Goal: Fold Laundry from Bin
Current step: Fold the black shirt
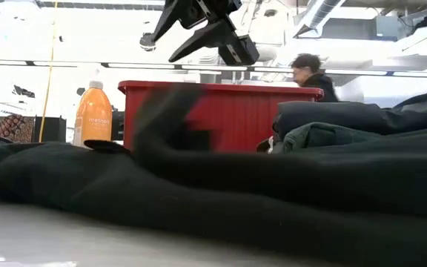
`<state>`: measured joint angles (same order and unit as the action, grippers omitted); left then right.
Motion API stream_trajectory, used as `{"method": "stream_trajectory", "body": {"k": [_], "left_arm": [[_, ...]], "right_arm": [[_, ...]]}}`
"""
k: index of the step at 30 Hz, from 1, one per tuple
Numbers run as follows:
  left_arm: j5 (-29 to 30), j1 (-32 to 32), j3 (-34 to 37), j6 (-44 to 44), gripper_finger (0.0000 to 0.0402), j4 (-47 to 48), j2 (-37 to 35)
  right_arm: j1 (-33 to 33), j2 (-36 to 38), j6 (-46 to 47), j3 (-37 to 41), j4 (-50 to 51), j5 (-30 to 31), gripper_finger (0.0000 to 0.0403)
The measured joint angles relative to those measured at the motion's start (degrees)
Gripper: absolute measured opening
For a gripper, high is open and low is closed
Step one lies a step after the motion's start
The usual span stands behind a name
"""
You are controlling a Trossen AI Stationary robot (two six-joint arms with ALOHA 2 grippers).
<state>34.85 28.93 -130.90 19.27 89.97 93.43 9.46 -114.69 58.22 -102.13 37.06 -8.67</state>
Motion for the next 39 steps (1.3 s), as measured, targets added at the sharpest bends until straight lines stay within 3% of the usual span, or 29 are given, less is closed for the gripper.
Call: {"method": "stream_trajectory", "body": {"k": [5, 9, 11, 14, 18, 23, 27, 30, 31, 35, 39], "left_arm": [[0.0, 0.0, 0.0, 0.0, 0.0000, 0.0, 0.0], [-2.5, 0.1, 0.7, 1.0, 0.0000, -0.5, -0.1], [-5.4, 0.5, 3.7, 1.4, 0.0000, -2.8, -0.3], [-7.6, 2.0, 12.1, 0.7, 0.0000, -8.8, 0.0], [-9.2, 2.1, 28.6, -1.5, 0.0000, -26.8, 0.0], [-11.4, -0.8, 49.1, -3.5, 0.0000, -59.8, 0.2], [-16.0, -5.3, 58.5, 0.4, 0.0000, -78.5, 1.5], [-20.6, -7.7, 60.5, 4.1, 0.0000, -79.4, 5.4], [-22.4, -8.3, 60.5, 4.8, 0.0000, -79.5, 6.8], [-28.6, -9.1, 60.2, 7.3, 0.0000, -78.7, 10.7], [-30.0, -9.4, 60.3, 9.1, 0.0000, -73.6, 12.3]], "right_arm": [[-1.5, 0.4, -2.7, 0.0, -1.3, -4.3, 0.0232], [-1.2, 3.9, -5.6, 0.0, 2.6, -6.2, 0.0253], [1.5, 6.7, -7.7, 0.0, 8.9, -3.6, 0.0254], [8.7, 10.9, -7.5, 1.9, 18.5, 5.6, 0.0255], [19.1, 13.6, 3.4, 9.6, 17.2, 12.2, 0.0249], [29.0, 14.3, 16.4, 20.2, 7.5, 22.9, 0.0202], [34.1, 13.5, 25.9, 26.6, 6.3, 31.0, 0.0107], [35.9, 13.4, 30.9, 31.1, 6.1, 33.0, 0.0026], [36.1, 13.4, 32.1, 32.4, 6.2, 33.1, 0.0017], [35.8, 13.4, 33.3, 36.0, 5.3, 33.1, 0.0031], [34.8, 13.4, 33.0, 38.7, 3.4, 33.0, 0.0026]]}}
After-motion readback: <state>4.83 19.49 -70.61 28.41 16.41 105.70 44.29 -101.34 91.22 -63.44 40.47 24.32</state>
